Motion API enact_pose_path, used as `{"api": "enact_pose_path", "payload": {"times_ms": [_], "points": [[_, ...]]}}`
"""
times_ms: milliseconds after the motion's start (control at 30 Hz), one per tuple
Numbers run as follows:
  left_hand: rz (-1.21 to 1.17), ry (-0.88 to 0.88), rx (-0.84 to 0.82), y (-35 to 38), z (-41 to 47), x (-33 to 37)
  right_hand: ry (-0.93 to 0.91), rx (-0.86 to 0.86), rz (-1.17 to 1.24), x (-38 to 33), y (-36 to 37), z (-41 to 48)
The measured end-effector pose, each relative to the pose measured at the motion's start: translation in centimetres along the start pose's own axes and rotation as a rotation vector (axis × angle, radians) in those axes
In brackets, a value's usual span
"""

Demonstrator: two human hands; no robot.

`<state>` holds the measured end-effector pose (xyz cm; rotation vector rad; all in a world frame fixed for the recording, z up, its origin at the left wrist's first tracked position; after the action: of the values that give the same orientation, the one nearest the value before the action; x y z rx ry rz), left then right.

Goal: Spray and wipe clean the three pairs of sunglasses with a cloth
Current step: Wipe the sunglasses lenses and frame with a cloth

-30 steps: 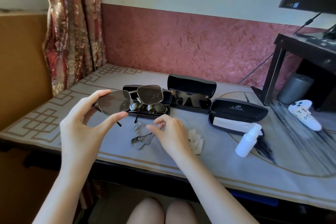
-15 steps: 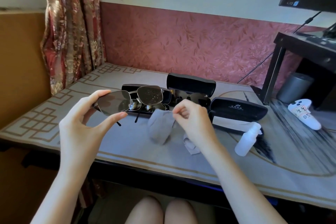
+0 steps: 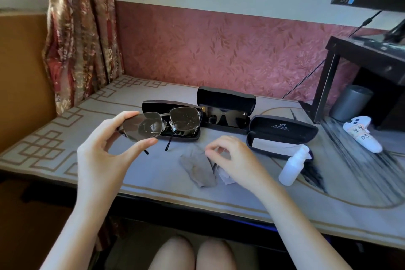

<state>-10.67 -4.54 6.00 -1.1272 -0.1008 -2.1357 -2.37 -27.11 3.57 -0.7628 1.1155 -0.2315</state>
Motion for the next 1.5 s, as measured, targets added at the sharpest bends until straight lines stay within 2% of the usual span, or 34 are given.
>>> {"api": "enact_pose_path", "payload": {"times_ms": [67,167,367,467,567,667,867,933,1033,1133,1333,1500], "points": [[0.000,0.007,-0.004,0.1,0.0,0.1,0.026,0.033,-0.148,0.0,0.2,0.8],[0.003,0.019,-0.014,0.2,-0.1,0.1,0.095,-0.021,-0.231,0.0,1.3,1.7],[0.022,0.052,-0.044,0.0,-0.2,0.0,0.166,0.131,-0.084,0.1,1.3,1.6],[0.036,0.062,-0.061,-0.1,-0.4,-0.1,0.144,0.115,-0.047,-0.3,0.4,1.5],[0.044,0.069,-0.070,-0.1,-0.4,-0.2,0.113,0.084,-0.152,-0.3,0.2,1.6],[0.030,0.057,-0.070,-0.1,-0.4,-0.2,0.047,0.125,-0.219,0.0,0.2,1.6],[0.041,0.067,-0.075,-0.3,-0.3,-0.2,-0.173,0.264,0.125,-0.5,-0.5,1.5],[0.037,0.068,-0.073,-0.3,-0.2,-0.2,-0.142,0.278,0.136,-0.6,-0.9,1.9],[0.033,0.076,-0.079,-0.3,-0.2,-0.2,0.011,0.217,0.190,-0.4,-1.4,2.5],[0.044,0.094,-0.096,-0.3,-0.2,-0.1,0.037,0.200,0.274,-0.8,-2.3,3.2],[0.062,0.126,-0.122,0.1,-0.2,-0.3,-0.145,0.274,0.337,-4.9,-4.2,5.6],[0.054,0.117,-0.113,0.2,-0.2,-0.5,-0.326,0.108,0.273,-8.4,-3.4,4.3]]}}
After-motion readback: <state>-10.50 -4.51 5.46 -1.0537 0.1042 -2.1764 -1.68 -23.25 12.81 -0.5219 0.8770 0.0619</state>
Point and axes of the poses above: each hand's wrist, its own z-axis towards the middle knuckle, its own y-axis out of the palm, x = y × z, the point moved 2 cm from there along z, towards the middle knuckle, and after that the axes turned 9 degrees about z, right-handed, at the moved point
